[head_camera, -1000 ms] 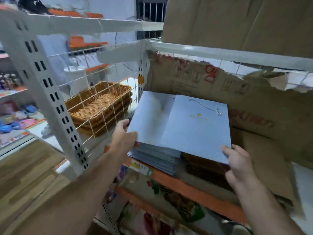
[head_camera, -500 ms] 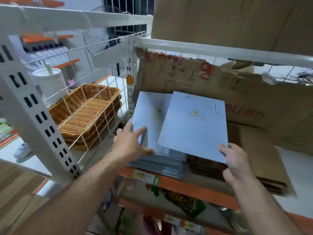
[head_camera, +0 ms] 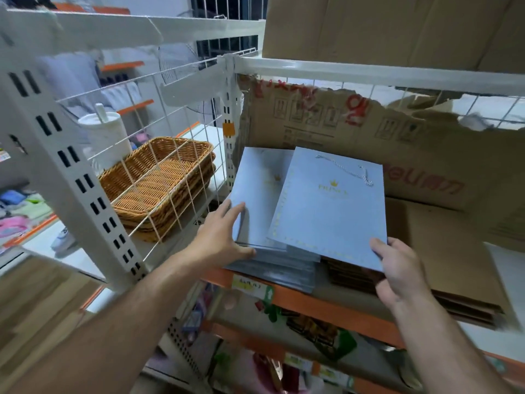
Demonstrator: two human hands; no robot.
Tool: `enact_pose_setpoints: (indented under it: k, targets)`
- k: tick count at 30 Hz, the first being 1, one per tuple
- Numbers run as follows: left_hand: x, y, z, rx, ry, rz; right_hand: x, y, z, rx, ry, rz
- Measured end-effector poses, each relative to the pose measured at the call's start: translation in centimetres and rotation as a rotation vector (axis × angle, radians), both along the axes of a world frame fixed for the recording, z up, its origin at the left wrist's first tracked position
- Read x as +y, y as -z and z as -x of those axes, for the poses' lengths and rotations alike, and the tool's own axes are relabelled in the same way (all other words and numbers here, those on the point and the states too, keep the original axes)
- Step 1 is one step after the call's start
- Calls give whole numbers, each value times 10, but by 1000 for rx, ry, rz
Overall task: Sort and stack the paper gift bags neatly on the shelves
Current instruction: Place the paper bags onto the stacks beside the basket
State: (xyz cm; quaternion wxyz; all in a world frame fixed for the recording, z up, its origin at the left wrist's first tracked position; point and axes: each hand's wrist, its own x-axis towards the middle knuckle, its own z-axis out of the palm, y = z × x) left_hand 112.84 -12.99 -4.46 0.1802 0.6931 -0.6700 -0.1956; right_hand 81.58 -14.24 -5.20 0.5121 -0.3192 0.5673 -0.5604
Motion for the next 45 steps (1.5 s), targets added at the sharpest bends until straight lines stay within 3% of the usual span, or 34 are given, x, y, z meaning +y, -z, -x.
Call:
enact_pose_setpoints:
  k: [5, 7, 10, 15, 25, 30, 37, 39, 42, 45]
  targets:
    - [5, 9, -19, 118, -41, 3, 13, -6, -11, -8, 65, 5]
    - [11, 18, -31, 174, -118, -60, 15, -6, -19, -3, 72, 2]
    - [22, 42, -43, 250, -73, -179, 22, -4, -30, -14, 97, 1]
    - [34, 57, -47, 123, 78, -124, 31, -5, -54, -24, 134, 5]
    - [34, 63, -49, 55, 54, -159, 16, -28, -118, 11, 41, 68]
    - [33, 65, -50, 34, 56, -170, -20, -21, -133, 306, 49, 1]
    - [30, 74, -51, 27, 27, -175, -19, -26, -139, 1001, 107, -80]
    - [29, 78, -51, 32, 22, -174, -20, -25, -143, 1262, 41, 1]
    - [28, 83, -51, 20, 6, -169, -30, -33, -155, 1475, -156, 151]
    - [24, 88, -51, -22, -9, -153, -53, -43, -165, 1598, -413, 49]
